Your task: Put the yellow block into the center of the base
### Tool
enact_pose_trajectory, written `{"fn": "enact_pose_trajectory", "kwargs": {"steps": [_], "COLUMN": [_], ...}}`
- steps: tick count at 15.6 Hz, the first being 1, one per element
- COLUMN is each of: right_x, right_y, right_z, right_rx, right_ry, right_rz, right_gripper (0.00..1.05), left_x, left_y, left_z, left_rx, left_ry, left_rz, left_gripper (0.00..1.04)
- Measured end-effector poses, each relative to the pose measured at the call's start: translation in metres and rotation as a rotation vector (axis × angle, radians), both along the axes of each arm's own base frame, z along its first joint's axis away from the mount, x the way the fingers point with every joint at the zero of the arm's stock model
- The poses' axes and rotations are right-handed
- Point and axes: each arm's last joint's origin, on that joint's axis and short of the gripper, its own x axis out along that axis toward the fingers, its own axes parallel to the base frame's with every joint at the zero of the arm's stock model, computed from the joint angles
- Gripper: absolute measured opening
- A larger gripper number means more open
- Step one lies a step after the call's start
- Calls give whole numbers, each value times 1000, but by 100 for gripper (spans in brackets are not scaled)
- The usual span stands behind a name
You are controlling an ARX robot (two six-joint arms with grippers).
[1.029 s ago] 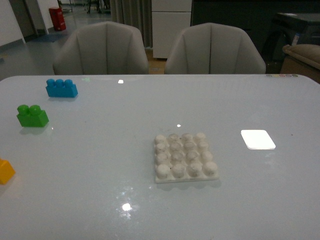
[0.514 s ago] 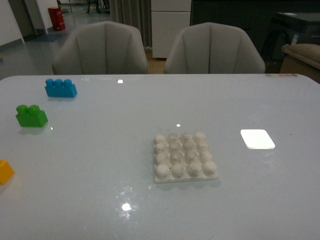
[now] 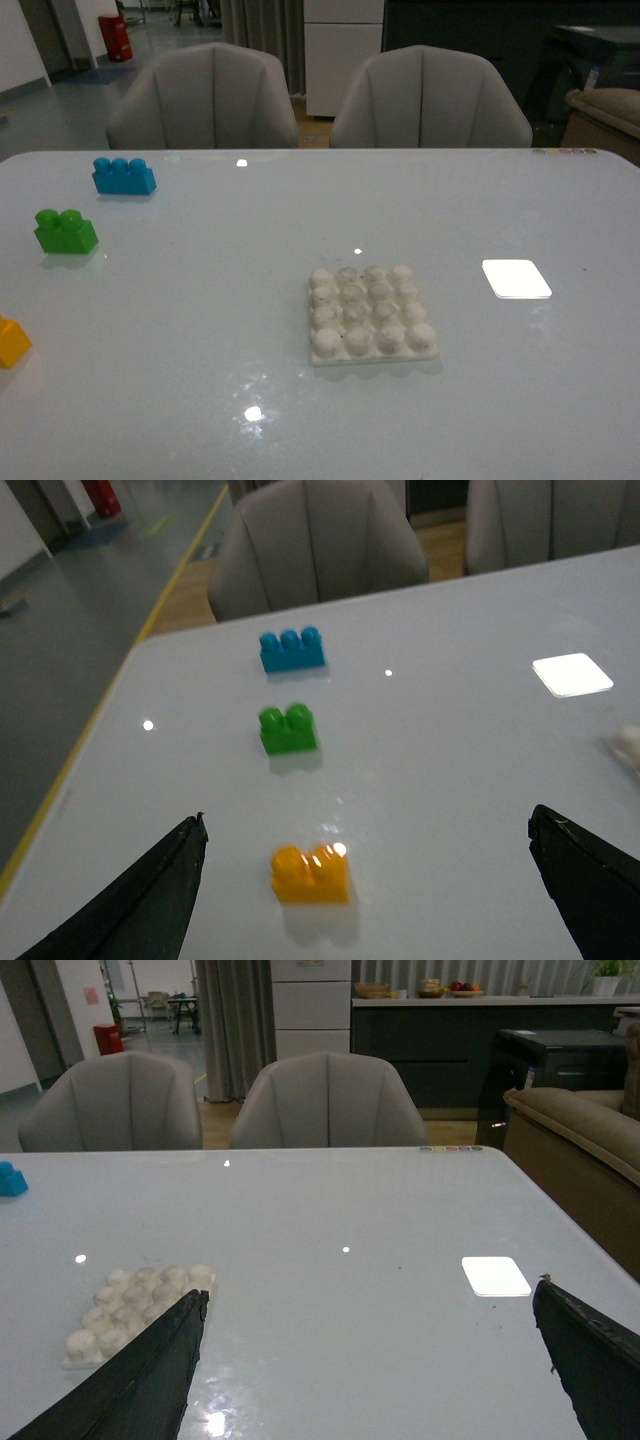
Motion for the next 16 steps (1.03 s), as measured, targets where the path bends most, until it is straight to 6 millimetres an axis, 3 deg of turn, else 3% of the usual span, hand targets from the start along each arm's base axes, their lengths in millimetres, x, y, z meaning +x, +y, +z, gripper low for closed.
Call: {"fn": "enact_pose_trajectory", "kwargs": {"steps": [1,2,4,5,11,16], "right_x": [0,0,0,0,0,0], "right_y": [0,0,0,0,0,0], "right_z": [0,0,0,0,0,0], "right_rx": [0,0,0,0,0,0], "right_ry": [0,0,0,0,0,0], "right_rz": [0,0,0,0,0,0], "right_gripper": [98,98,98,98,98,98], "left_x": [28,64,108,119,131,139], "left_y": [11,24,41,46,59,73], "left_z": [4,-12,-61,-82,-133,-139], "left_rx": [10,-10,-69,-86,-115,-149], "left_ry": [-2,85,283,343,457,434], "left_rz": [3,-11,-2,-5,10,22], "left_gripper": [98,98,98,98,98,98]}}
